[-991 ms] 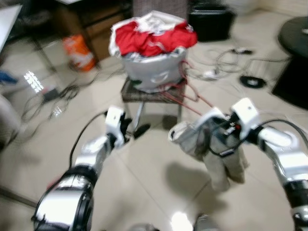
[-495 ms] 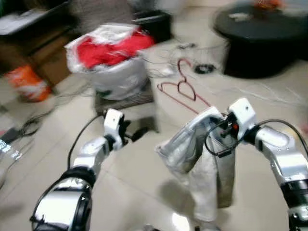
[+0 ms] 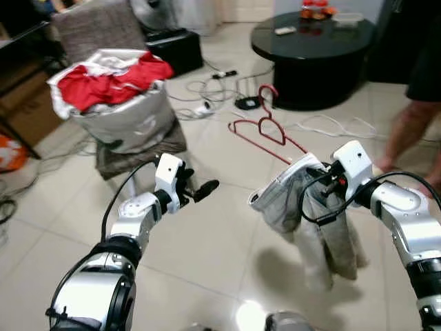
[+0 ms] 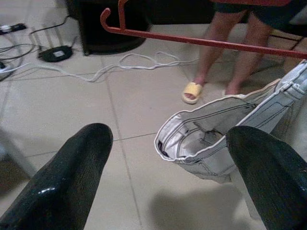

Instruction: Hang hanger

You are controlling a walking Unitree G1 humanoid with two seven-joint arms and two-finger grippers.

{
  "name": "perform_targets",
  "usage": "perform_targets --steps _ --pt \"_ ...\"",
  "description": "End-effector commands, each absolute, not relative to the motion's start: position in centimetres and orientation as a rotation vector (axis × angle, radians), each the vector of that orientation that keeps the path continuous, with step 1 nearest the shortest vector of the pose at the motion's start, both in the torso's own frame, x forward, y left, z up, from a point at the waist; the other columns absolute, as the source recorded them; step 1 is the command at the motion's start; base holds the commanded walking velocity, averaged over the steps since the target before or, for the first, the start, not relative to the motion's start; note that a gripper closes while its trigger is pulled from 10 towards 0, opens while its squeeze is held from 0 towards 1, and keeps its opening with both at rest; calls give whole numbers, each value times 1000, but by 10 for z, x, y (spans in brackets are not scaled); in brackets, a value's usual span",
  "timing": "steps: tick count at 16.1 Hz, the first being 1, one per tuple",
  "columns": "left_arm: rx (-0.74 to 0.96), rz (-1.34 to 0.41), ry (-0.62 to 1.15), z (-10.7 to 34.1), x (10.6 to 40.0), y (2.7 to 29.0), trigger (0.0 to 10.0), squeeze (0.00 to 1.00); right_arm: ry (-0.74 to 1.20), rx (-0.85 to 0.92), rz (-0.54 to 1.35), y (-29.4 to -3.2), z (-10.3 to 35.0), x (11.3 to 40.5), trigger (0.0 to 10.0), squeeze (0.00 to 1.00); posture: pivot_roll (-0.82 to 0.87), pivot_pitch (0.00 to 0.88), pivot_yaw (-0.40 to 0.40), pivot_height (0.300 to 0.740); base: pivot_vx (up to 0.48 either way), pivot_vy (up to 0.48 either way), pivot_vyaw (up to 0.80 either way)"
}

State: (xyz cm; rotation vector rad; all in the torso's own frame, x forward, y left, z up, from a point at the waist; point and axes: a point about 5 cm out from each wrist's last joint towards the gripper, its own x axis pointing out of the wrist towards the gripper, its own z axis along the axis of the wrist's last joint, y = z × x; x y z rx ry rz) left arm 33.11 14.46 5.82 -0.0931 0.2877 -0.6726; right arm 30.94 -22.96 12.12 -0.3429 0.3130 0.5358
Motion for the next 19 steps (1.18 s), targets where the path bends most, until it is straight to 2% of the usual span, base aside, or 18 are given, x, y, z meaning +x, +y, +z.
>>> perform_targets --steps 1,6,19 --pt "-57 -677 275 61 332 149 10000 0 221 -342 555 -222 137 315 10000 0 -239 0 161 740 0 -480 0" --pt "-18 -631 282 59 333 142 10000 0 203 -284 532 -220 137 317 10000 0 -240 0 160 740 52 -451 0" --pt "-9 -599 284 56 332 136 10000 0 194 -310 493 -223 137 320 10000 0 -238 0 160 740 0 0 480"
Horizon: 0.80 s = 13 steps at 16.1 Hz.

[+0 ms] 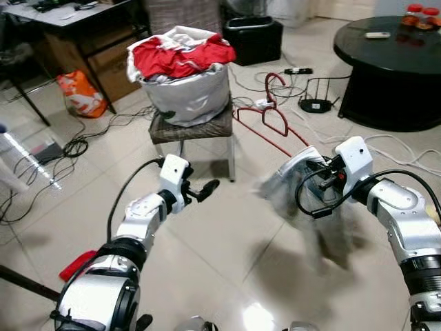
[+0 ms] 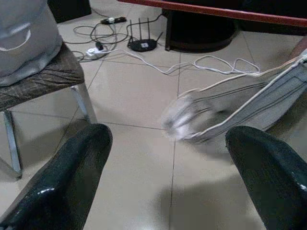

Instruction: Hang hanger

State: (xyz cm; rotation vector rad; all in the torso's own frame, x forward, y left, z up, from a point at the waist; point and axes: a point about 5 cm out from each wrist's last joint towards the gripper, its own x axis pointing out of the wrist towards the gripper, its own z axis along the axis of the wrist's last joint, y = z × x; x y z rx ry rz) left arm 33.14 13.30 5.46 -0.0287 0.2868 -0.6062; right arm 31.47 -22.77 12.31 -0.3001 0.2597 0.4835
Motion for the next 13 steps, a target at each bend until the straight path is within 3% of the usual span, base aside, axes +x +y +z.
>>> perform_targets --steps 1,2,7,10,13 --pt "-14 -617 285 55 331 134 10000 0 202 -319 495 -222 135 320 10000 0 -238 0 160 740 0 0 0" --pt "-15 -626 284 55 330 133 10000 0 206 -321 494 -222 134 319 10000 0 -238 0 160 740 0 0 0" --pt "-21 -644 281 52 327 128 10000 0 195 -305 491 -221 135 319 10000 0 -236 0 162 740 0 -480 0" --pt "-89 -556 312 49 329 130 10000 0 170 -303 474 -221 136 321 10000 0 -236 0 162 740 0 -465 0" --pt "-96 -499 295 49 329 126 10000 0 181 -299 464 -218 130 320 10000 0 -233 0 161 740 91 -424 565"
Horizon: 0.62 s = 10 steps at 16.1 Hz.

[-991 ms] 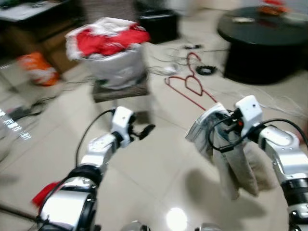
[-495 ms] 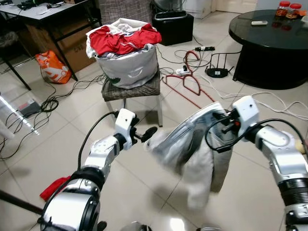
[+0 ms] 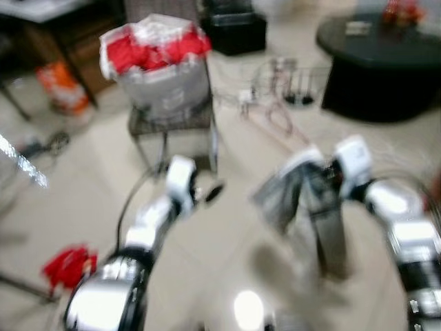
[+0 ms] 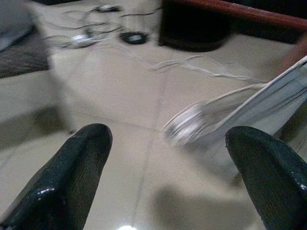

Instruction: Hang hanger

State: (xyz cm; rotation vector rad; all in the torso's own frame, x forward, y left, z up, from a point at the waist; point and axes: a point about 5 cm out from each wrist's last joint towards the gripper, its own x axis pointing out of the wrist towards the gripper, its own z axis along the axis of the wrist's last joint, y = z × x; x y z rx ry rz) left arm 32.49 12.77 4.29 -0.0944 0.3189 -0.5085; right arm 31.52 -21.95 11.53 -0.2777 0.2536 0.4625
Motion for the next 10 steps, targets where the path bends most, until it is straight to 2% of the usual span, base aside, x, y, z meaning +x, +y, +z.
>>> perform_targets --steps 1,5,9,10 --pt "-92 -488 293 49 329 125 10000 0 183 -295 465 -217 129 320 10000 0 -233 0 160 740 0 0 531" --pt "-48 -400 306 47 331 127 10000 0 181 -272 468 -215 126 319 10000 0 -231 0 162 740 0 0 502" --pt "-32 -392 285 46 327 120 10000 0 179 -262 463 -216 125 320 10000 0 -231 0 162 740 0 0 452" --pt "-58 -333 311 41 325 123 10000 0 182 -250 446 -216 121 320 10000 0 -230 0 159 740 0 -349 419"
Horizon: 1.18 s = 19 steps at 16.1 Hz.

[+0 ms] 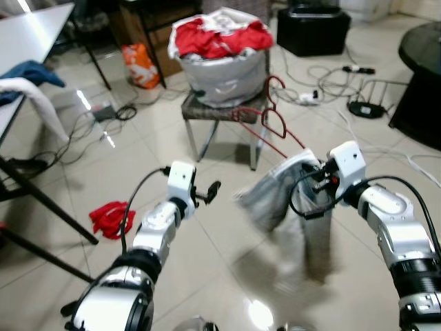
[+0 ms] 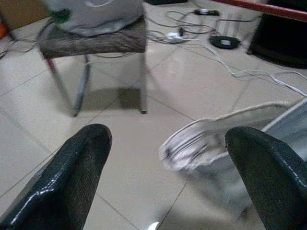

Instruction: Hang hanger

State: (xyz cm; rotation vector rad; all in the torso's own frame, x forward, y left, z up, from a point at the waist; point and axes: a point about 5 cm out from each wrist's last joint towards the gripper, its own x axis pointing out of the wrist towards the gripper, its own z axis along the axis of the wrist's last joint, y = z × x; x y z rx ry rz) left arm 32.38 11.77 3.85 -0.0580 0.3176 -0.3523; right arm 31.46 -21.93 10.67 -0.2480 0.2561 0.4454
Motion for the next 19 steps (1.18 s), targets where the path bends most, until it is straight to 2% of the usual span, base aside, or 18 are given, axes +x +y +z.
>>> perform_targets --steps 1,3,7,11,14,15,19 --pt "-96 -238 351 33 322 129 10000 0 190 -229 427 -214 114 320 10000 0 -230 0 158 740 0 -480 413" --pt "-105 -198 364 29 319 129 10000 0 201 -212 418 -212 107 318 10000 0 -230 0 158 740 0 -480 200" --pt "-81 -243 363 25 312 109 10000 0 214 -200 417 -209 98 316 10000 0 -224 0 158 740 0 -480 300" --pt "-91 -178 377 25 315 111 10000 0 222 -231 413 -210 96 317 10000 0 -226 0 163 740 0 -456 200" --pt "-11 -67 407 22 316 128 10000 0 252 -219 397 -208 83 315 10000 16 -232 0 167 740 0 0 133" --pt "2 70 492 11 310 148 10000 0 330 -189 360 -206 56 308 10000 24 -221 0 162 740 0 0 0" --pt "-48 312 699 -16 287 173 10000 0 494 -124 267 -199 9 290 10000 47 -217 0 169 740 0 0 100"
